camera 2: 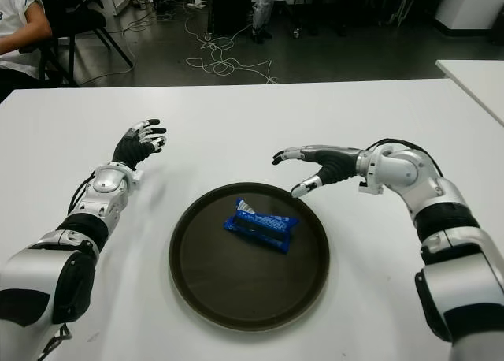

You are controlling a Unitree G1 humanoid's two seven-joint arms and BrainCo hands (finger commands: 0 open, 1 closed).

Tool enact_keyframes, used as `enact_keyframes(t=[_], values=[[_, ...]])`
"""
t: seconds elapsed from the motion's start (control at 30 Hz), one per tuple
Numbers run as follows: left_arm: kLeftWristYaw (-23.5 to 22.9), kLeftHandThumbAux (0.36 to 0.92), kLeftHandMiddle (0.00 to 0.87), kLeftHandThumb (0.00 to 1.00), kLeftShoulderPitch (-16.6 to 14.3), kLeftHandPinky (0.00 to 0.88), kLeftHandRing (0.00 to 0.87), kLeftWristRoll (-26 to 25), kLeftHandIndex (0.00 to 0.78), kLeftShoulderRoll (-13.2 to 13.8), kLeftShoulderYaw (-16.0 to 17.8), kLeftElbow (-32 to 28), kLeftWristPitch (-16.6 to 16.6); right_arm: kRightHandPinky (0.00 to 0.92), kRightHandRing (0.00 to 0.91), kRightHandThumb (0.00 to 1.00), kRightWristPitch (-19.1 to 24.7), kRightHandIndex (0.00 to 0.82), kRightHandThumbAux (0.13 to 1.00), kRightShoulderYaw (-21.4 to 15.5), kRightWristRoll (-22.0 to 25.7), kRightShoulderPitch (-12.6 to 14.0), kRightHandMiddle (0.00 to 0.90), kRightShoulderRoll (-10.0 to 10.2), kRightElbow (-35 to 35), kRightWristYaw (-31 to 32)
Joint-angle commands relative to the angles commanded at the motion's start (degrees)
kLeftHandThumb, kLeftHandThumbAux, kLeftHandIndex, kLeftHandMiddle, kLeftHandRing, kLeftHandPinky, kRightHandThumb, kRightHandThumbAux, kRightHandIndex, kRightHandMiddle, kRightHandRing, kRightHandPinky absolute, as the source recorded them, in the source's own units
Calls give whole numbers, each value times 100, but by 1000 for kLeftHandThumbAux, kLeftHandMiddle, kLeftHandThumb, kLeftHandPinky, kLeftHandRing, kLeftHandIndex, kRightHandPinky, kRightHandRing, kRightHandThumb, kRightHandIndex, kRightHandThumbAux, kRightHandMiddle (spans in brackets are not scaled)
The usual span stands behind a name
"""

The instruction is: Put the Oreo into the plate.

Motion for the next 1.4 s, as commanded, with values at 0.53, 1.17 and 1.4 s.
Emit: enact_keyframes(t=[0.53, 1.17, 1.4], values=[[-64, 775, 239, 133, -13, 254, 231, -82, 183, -15, 86, 4, 68, 258, 206, 198, 2602, 116, 566, -2085, 1749, -50, 174, 1299, 1186, -2403], [-41, 787, 252, 146, -14, 257, 239, -59, 194, 1, 62, 12, 56, 500, 483, 205, 3824, 325, 726, -3295, 2439, -136, 440, 1745, 1282, -4266], [-57, 778, 251, 126, -24, 251, 238, -15, 187, 23, 31, 27, 55, 499, 509, 203, 3641, 409, 756, -3195, 2261, -90, 486, 1794, 1275, -4377]])
